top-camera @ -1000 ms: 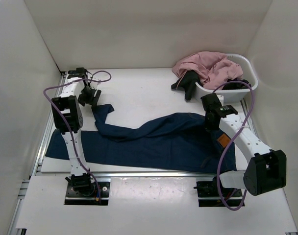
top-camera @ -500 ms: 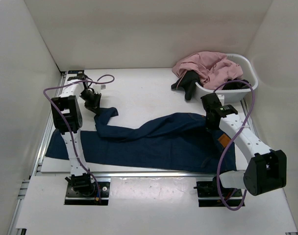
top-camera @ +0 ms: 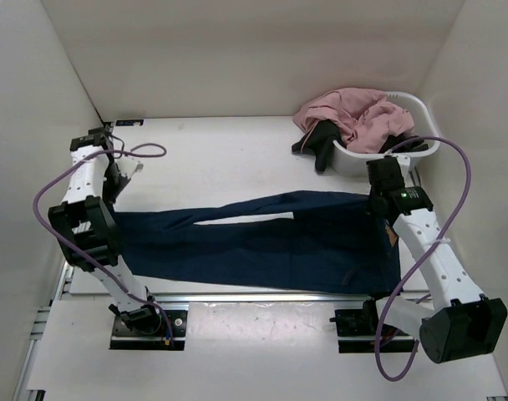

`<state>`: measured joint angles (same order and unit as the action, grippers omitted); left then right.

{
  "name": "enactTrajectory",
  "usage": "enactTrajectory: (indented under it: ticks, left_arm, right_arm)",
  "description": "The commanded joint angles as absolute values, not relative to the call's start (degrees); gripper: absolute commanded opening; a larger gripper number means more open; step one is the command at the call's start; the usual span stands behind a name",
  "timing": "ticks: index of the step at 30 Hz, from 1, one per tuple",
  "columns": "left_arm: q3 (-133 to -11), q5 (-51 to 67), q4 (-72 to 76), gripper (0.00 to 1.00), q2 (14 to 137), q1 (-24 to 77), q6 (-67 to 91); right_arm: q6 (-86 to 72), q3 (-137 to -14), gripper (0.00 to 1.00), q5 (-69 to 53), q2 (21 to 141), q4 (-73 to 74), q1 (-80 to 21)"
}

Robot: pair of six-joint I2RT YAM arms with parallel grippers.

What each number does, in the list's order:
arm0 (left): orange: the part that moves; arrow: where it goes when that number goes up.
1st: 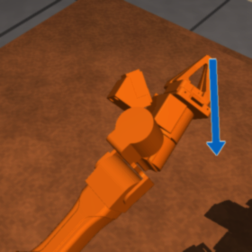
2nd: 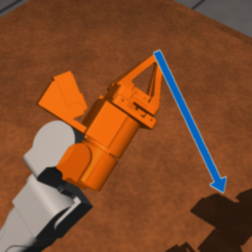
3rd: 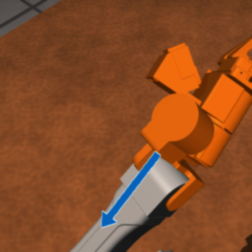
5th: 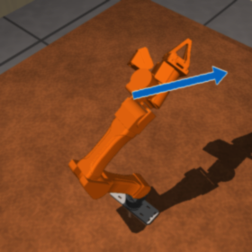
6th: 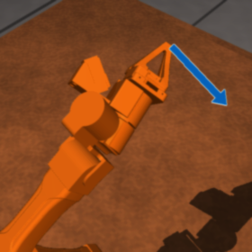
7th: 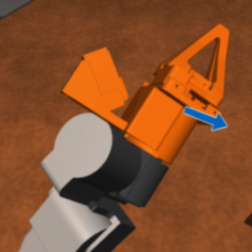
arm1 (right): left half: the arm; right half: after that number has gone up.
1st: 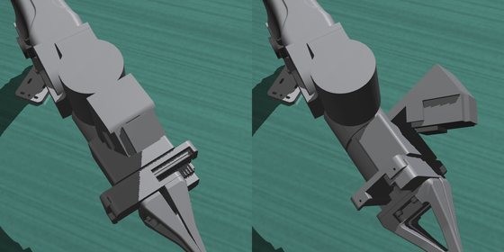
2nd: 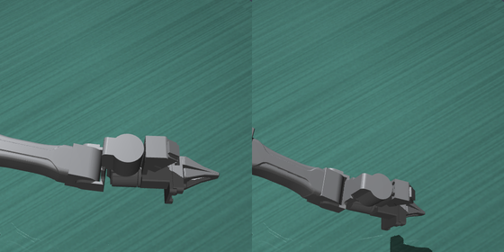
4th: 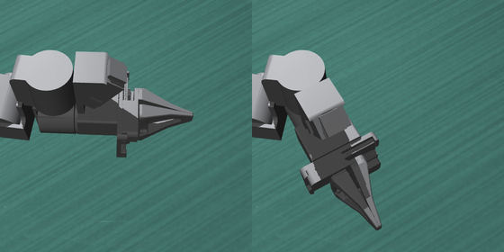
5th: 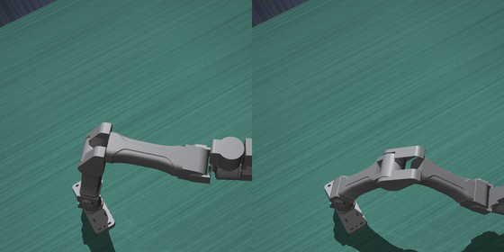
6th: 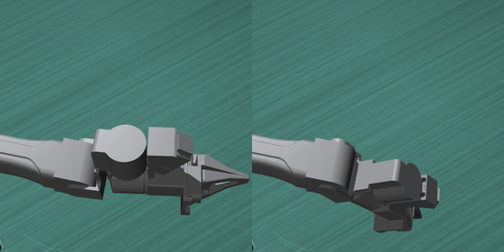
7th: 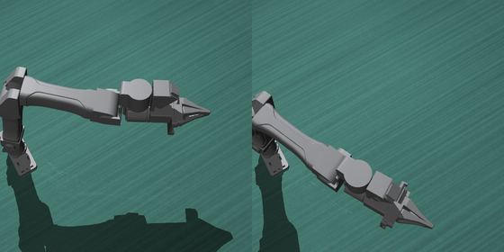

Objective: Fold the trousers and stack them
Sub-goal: Flatten the trousers out

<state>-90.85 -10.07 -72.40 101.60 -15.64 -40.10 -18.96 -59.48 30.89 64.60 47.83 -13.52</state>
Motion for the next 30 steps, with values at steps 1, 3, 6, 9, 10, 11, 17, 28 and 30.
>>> enactTrajectory:
  ticks: [1,3,6,9,10,11,17,28,30]
  left_arm:
    - [-86.75,-18.63,-75.41,0.14,101.95,-15.91,-44.74]
    - [-88.32,-17.94,-75.41,0.14,105.18,-15.91,-44.74]
    - [-94.88,-12.93,-75.41,0.2,112.02,-14.59,-44.74]
    - [-103.67,-8.54,-75.41,0.3,121.07,-12.83,-42.19]
    - [-106.06,-7.57,-75.41,0.32,123.38,-12.22,-41.58]
    - [-110.78,-7.56,-74.02,0.42,125.49,-12.22,-38.96]
    - [-116.12,-7.91,-67.96,0.64,124.3,-12.83,-33.13]
    - [-72.02,-6.42,-56.78,0.83,91.69,-16.17,-46.66]
    - [-69.01,-5.89,-56.78,0.91,90.27,-16.17,-48.94]
  right_arm:
    - [-17.4,-61.17,0.0,32.97,61.8,48.25,-11.51]
    - [-16.18,-59.69,0.0,30.52,61.27,46.85,-9.68]
    - [-15.64,-59.06,0.0,27.7,61.26,44.57,-9.67]
    - [-15.64,-57.66,0.0,24.71,63.19,41.76,-9.67]
    - [-15.64,-57.66,0.0,23.65,63.8,41.75,-9.67]
    - [-16.34,-57.66,0.0,22.86,65.37,40.96,-9.67]
    - [-16.87,-57.66,0.0,20.22,68.03,40.43,-9.67]
    - [-16.17,-57.74,0.0,17.49,71.27,41.21,-10.2]
    - [-15.04,-58.45,0.0,17.49,71.89,41.74,-10.72]
